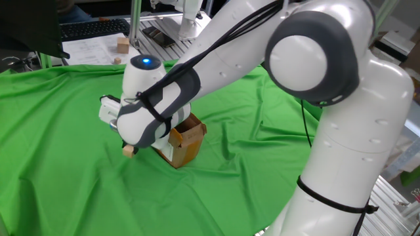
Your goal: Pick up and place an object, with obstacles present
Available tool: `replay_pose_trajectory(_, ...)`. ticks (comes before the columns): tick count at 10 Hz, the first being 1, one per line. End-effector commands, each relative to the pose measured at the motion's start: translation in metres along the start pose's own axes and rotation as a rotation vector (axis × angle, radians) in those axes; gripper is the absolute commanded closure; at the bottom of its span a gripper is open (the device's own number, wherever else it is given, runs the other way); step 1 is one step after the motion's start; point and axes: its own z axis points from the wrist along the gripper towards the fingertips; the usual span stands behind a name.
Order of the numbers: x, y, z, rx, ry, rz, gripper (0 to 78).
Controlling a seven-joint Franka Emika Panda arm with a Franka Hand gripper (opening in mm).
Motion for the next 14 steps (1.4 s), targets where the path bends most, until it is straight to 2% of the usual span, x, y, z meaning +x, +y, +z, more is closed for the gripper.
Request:
replay_pose_trajectory(1,0.0007,0.005,0.0051,0.007,-0.015,0.031,0.2)
replay_pose_trajectory(12,0.0007,0.005,0.0051,0.007,-0.015,0.031,0.2)
replay_pose_trajectory(13,-0.0006,0.001,-0.0025,0.011,0.007,-0.004,0.2)
replay_pose_trajectory(14,-0.001,0.0003,-0.0045,0.011,0.007,-0.004,0.2)
